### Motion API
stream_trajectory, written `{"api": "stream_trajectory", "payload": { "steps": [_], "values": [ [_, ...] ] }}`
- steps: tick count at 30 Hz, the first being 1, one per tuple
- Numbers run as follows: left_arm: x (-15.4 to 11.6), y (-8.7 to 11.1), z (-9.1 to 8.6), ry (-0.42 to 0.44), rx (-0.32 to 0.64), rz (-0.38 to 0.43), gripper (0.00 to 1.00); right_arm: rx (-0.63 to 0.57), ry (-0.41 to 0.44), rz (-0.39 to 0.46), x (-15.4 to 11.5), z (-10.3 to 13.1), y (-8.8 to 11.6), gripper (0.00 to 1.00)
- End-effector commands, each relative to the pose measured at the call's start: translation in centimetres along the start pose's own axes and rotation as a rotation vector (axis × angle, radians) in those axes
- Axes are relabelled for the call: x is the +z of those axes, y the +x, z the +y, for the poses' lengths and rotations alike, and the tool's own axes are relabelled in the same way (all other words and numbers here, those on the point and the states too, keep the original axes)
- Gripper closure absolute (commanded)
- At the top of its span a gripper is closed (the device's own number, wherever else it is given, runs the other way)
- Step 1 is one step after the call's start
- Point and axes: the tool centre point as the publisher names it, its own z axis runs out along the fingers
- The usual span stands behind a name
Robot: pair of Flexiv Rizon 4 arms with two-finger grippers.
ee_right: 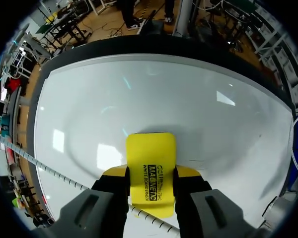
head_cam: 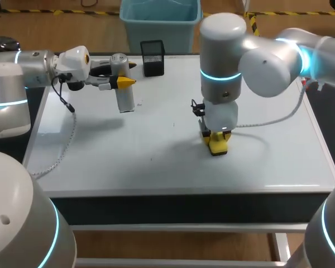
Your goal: Pick up the inspection probe, press it on each red-marked spot on the whiteboard one by one, put down the probe, pick up the eraser, and wipe off all the red marks.
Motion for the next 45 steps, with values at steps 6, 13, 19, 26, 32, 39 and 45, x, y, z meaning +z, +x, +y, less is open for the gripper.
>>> {"api": "stream_trajectory", "payload": {
  "steps": [6,13,19,26,32,39,45],
  "values": [
    [0.1,0.0,-0.1,-0.002,0.0,-0.001,1.0,0.021,0.019,-0.025,0.0,-0.5,2.0,1.0],
    [0.1,0.0,-0.1,-0.002,0.0,-0.001,1.0,0.005,0.02,-0.03,-3.2,-0.9,2.9,1.0],
    [0.1,0.0,-0.1,-0.002,0.0,-0.001,1.0,0.012,0.041,-0.04,-5.3,-1.9,3.0,1.0],
    [0.1,0.0,-0.1,-0.002,0.0,-0.001,1.0,0.04,0.056,-0.052,-6.0,-2.7,3.2,1.0],
    [0.1,0.0,-0.1,-0.002,0.0,-0.001,1.0,0.04,0.056,-0.052,-6.0,-2.7,3.2,1.0],
    [0.1,0.0,-0.1,-0.002,0.0,-0.001,1.0,0.04,0.056,-0.052,-6.0,-2.7,3.2,1.0],
    [0.1,0.0,-0.1,-0.002,0.0,-0.001,1.0,0.04,0.054,-0.055,-5.5,-5.0,1.9,1.0]
  ]
}}
